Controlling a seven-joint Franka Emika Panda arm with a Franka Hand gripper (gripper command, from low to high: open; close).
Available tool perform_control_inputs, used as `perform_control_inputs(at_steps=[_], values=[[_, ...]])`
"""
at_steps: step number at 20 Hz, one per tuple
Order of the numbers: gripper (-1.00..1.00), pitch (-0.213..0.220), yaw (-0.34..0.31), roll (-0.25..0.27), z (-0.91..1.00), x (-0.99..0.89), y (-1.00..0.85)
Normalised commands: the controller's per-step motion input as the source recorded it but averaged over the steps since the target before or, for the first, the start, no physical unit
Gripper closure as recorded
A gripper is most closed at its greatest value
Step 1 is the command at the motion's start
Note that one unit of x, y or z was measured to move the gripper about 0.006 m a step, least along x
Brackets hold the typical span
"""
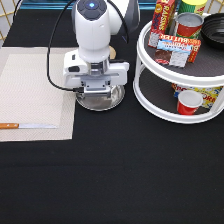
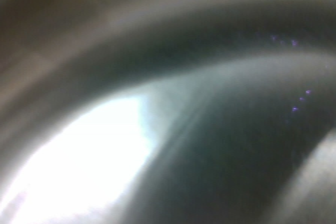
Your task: Arrange plate and fork
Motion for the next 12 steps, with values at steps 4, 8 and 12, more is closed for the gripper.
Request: perform_control_inputs(at_steps=[4,8,12], values=[[-1.00,0.119,0.000,0.134,0.08,0.41,-0.59],[-1.00,0.140,0.000,0.162,0.07,0.36,-0.65],[-1.00,0.139,0.000,0.170,0.05,0.39,-0.68]])
